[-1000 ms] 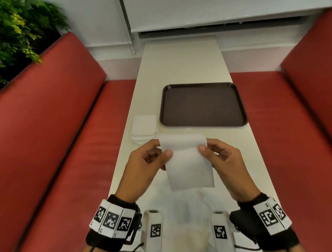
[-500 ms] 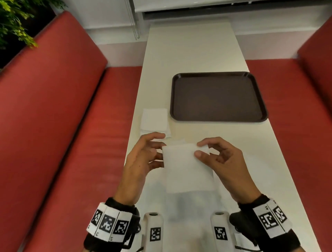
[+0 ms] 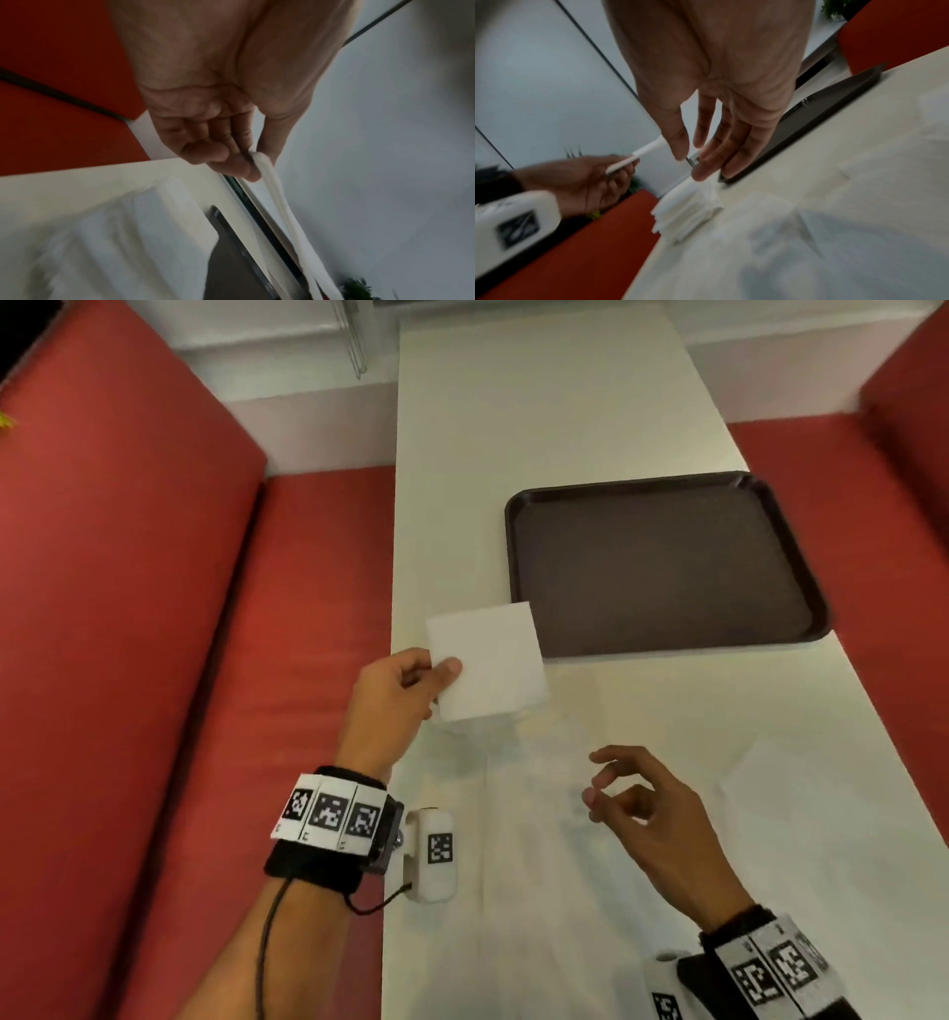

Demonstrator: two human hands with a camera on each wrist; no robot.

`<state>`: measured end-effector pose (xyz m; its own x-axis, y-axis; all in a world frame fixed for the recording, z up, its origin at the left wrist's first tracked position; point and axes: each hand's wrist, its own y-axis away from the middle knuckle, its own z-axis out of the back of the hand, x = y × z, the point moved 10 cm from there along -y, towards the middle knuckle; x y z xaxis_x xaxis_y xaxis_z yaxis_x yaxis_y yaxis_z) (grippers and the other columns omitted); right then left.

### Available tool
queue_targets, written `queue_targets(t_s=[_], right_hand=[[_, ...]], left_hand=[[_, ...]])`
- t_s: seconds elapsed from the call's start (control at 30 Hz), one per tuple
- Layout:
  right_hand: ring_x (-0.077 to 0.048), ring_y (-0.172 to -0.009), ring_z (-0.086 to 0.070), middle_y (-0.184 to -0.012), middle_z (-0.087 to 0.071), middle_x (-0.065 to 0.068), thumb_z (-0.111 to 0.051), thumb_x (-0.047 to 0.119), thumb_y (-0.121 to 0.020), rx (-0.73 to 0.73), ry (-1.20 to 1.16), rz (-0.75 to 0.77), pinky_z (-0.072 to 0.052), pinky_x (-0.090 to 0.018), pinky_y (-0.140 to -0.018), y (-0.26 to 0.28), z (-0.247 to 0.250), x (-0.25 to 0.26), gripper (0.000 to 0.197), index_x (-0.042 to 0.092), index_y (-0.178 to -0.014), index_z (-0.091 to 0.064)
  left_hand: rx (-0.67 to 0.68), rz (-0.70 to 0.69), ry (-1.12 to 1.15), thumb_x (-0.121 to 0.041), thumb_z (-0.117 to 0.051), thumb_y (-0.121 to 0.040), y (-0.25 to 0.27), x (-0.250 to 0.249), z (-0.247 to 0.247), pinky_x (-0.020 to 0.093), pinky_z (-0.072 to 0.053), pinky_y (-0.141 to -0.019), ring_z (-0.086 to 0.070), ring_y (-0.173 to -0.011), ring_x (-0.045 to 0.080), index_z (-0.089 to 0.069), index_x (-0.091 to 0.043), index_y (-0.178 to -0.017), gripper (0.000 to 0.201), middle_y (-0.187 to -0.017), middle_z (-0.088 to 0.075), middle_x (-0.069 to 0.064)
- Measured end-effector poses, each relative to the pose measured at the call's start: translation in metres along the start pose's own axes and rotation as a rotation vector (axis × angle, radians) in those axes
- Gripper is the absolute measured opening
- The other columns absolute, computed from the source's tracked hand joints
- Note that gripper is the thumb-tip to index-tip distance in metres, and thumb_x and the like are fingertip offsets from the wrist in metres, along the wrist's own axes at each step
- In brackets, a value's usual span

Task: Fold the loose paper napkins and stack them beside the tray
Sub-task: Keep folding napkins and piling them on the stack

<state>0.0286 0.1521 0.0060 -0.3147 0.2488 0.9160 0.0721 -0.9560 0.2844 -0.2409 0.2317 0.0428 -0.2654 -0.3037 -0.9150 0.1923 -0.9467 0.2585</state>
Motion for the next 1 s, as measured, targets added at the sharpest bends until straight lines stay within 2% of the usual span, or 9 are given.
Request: queue_targets(t_s=[0.13, 0.27, 0.43, 0.57, 0.67, 0.73, 0.8, 0.93, 1.0], right_hand=[[-0.011, -0.073, -0.067, -0.095, -0.065, 0.009, -0.074, 0.021, -0.086, -0.012, 0.102, -0.044, -0.049, -0.013, -0.071, 0.002, -0.004, -0.029, 0.030, 0.038, -0.107, -0.061], [-0.002, -0.092, -0.057, -0.107, -0.056, 0.019, -0.075, 0.034, -0.083, 0.079, 0.445, 0.032, -0.045, -0.019, -0.080, 0.008, -0.025, -0.052, 0.036, 0.040, -0.114, -0.058], [-0.015, -0.098, -0.052, -0.113, -0.053, 0.011, -0.083, 0.043, -0.066, 0.210, 0.862, 0.151, -0.041, -0.027, -0.077, 0.020, -0.053, -0.075, 0.059, 0.035, -0.119, -0.060], [-0.014, -0.083, -0.056, -0.092, -0.058, 0.015, -0.087, 0.033, -0.066, 0.180, 0.866, 0.321, -0.040, -0.026, -0.070, 0.018, -0.055, -0.061, 0.036, 0.035, -0.096, -0.067], [-0.013, -0.078, -0.057, -0.086, -0.060, 0.015, -0.083, 0.028, -0.074, 0.163, 0.822, 0.435, -0.044, -0.027, -0.068, 0.022, -0.049, -0.045, 0.021, 0.032, -0.089, -0.068], [-0.014, -0.077, -0.059, -0.085, -0.063, 0.014, -0.071, 0.031, -0.085, 0.154, 0.778, 0.512, -0.047, -0.030, -0.072, 0.026, -0.042, -0.034, 0.006, 0.031, -0.091, -0.069], [-0.012, -0.076, -0.061, -0.086, -0.066, 0.014, -0.056, 0.036, -0.092, 0.143, 0.750, 0.568, -0.047, -0.031, -0.078, 0.030, -0.033, -0.023, 0.016, 0.031, -0.094, -0.071], [-0.008, -0.093, -0.063, -0.103, -0.067, 0.013, -0.044, 0.041, -0.096, 0.130, 0.665, 0.589, -0.039, -0.033, -0.101, 0.036, -0.009, -0.011, 0.031, 0.030, -0.102, -0.072], [-0.009, -0.102, -0.061, -0.112, -0.064, 0.012, -0.050, 0.039, -0.097, 0.129, 0.570, 0.580, -0.040, -0.034, -0.103, 0.039, 0.002, -0.001, 0.024, 0.029, -0.102, -0.072]], left_hand=[[-0.066, 0.016, -0.331, -0.045, -0.067, -0.091, -0.035, 0.020, 0.007, 0.027, -0.042, -0.064, -0.059, -0.069, 0.013, -0.067, -0.015, -0.079, 0.033, -0.068, -0.063, -0.007], [-0.140, 0.183, -0.772, -0.072, -0.037, -0.093, -0.024, 0.047, 0.022, 0.034, -0.041, -0.073, -0.056, -0.086, 0.025, -0.063, -0.024, -0.088, 0.054, -0.089, -0.065, -0.002], [-0.079, 0.164, -0.711, -0.056, -0.046, -0.096, 0.039, 0.064, 0.017, 0.032, -0.045, -0.065, -0.062, -0.080, 0.022, -0.063, -0.026, -0.086, 0.037, -0.080, -0.067, -0.006], [0.133, 0.039, -0.656, -0.037, -0.061, -0.093, 0.095, 0.084, -0.040, 0.034, -0.053, -0.063, -0.059, -0.064, 0.006, -0.064, -0.029, -0.085, 0.011, -0.070, -0.063, -0.011], [0.157, -0.011, -0.668, -0.041, -0.063, -0.090, 0.124, 0.099, -0.062, 0.021, -0.049, -0.069, -0.057, -0.079, 0.002, -0.060, -0.036, -0.097, 0.009, -0.088, -0.057, -0.017], [0.148, -0.046, -0.659, -0.046, -0.064, -0.090, 0.138, 0.103, -0.071, 0.018, -0.047, -0.077, -0.053, -0.094, -0.001, -0.055, -0.038, -0.116, 0.029, -0.105, -0.053, -0.021], [0.159, -0.047, -0.622, -0.049, -0.064, -0.089, 0.146, 0.104, -0.078, 0.024, -0.048, -0.090, -0.052, -0.106, 0.001, -0.052, -0.035, -0.128, 0.043, -0.116, -0.051, -0.020], [0.115, -0.041, -0.519, -0.041, -0.067, -0.090, 0.158, 0.091, -0.081, 0.033, -0.050, -0.092, -0.058, -0.097, -0.001, -0.064, -0.031, -0.112, 0.025, -0.103, -0.062, -0.017], [-0.001, -0.082, -0.472, -0.038, -0.072, -0.087, 0.163, 0.076, -0.071, 0.027, -0.050, -0.093, -0.058, -0.102, -0.003, -0.062, -0.033, -0.118, 0.033, -0.110, -0.061, -0.018]])
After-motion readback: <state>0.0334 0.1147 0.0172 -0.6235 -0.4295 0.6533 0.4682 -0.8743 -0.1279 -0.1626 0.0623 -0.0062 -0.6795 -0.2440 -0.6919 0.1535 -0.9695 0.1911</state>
